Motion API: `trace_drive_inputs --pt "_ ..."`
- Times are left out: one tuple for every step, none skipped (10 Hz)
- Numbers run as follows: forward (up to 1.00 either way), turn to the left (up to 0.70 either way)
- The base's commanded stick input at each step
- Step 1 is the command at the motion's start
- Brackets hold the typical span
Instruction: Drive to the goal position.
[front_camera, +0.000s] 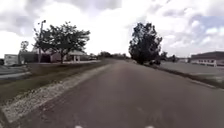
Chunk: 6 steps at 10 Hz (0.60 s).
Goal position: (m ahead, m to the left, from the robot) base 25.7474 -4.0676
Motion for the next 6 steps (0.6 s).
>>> trace_drive_inputs --pt "0.70 0.00" --pt "0.70 -0.05" --pt "0.70 -0.22" --pt "0.70 -0.35" --pt "0.70 -0.35" --pt "0.70 -0.15"
